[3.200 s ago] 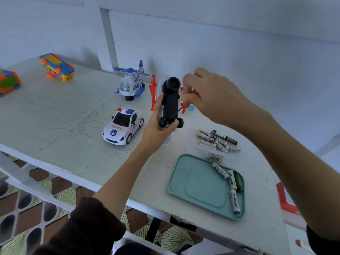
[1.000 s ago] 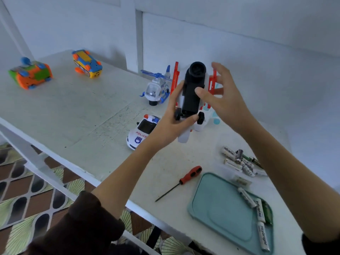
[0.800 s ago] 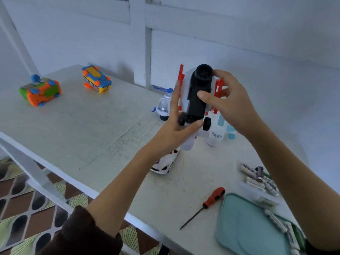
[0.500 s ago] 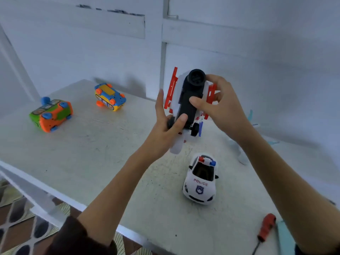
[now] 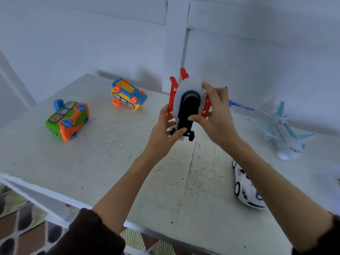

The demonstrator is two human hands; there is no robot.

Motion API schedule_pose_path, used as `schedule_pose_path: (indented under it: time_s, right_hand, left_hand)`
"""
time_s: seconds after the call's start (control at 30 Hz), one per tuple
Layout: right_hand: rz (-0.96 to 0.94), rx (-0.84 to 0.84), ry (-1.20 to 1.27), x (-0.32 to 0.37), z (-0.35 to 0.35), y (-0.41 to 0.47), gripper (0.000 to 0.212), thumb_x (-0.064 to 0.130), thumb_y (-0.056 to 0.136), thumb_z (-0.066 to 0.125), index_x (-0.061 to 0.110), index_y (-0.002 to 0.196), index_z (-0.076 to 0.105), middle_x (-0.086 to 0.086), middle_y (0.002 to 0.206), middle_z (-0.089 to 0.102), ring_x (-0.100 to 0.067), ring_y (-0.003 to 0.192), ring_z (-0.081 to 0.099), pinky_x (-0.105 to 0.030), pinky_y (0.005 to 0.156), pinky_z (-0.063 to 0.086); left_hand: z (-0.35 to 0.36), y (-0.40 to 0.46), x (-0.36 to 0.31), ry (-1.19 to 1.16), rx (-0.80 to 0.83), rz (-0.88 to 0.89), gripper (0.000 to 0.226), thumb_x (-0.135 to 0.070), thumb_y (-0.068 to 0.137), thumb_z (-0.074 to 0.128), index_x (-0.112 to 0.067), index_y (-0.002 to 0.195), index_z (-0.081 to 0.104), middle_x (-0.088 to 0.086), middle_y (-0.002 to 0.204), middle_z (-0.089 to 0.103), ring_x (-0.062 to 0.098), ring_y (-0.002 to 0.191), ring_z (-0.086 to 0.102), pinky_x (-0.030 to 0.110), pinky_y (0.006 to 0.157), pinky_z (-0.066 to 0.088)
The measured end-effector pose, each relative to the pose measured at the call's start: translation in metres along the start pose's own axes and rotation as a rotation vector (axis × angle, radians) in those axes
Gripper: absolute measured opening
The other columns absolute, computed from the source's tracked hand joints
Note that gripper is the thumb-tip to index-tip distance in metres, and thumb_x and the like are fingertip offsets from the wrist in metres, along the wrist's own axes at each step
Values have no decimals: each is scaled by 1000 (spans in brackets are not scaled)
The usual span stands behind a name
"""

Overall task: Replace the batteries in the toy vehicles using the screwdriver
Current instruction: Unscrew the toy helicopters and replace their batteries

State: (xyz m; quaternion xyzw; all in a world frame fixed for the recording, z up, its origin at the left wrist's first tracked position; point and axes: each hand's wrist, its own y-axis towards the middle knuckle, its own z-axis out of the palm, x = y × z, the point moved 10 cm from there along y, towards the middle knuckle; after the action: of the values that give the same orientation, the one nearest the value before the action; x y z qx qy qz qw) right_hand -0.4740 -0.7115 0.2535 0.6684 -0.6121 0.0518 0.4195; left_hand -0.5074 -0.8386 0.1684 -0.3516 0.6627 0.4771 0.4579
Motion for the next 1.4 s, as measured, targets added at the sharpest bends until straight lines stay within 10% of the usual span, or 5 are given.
schedule_pose_path:
  time_s: [0.6, 0.73, 0.9, 1.2, 1.4]
  right_hand:
    - [-190, 120, -135, -16, 60, -43, 94, 9, 71, 76, 19, 143, 16, -7, 118, 31, -10, 97, 37, -23, 88, 41]
    - [-100, 134, 181, -17, 55, -60, 61, 28, 80, 62, 26, 133, 31, -1, 116, 35, -14, 105, 45, -22, 96, 43]
    - [144, 46, 286, -35, 56, -64, 42, 47, 85, 58, 29, 119, 41, -2, 108, 50, -8, 98, 53, -13, 82, 48]
    - [154, 150, 52, -40, 75, -79, 66, 29, 78, 70, 8, 134, 43, -3, 103, 41, -17, 95, 50, -21, 87, 44]
    - [157, 218, 127, -43, 83, -86, 64, 35, 79, 69, 14, 133, 42, 5, 145, 31, -5, 130, 33, -15, 102, 32]
  left_hand:
    - [-2, -12, 45, -24, 254, -168, 85, -54, 72, 64, -24, 140, 23, 0, 139, 41, 11, 119, 50, 14, 81, 52]
    - [0, -19, 54, -53, 270, -205, 107, -76, 69, 56, -20, 150, 15, -1, 143, 39, 6, 119, 50, 24, 96, 47]
    - [4, -23, 58, -31, 280, -222, 63, -25, 98, 43, -13, 151, 11, 8, 148, 35, 2, 116, 45, 6, 91, 42]
    - [-7, -32, 63, 102, 317, -171, 58, -19, 86, 67, -32, 131, 32, -10, 126, 47, -7, 105, 51, 0, 80, 41]
    - [-10, -40, 54, 136, 315, -123, 56, -26, 83, 65, -47, 121, 29, -30, 122, 38, -18, 109, 43, 0, 87, 38]
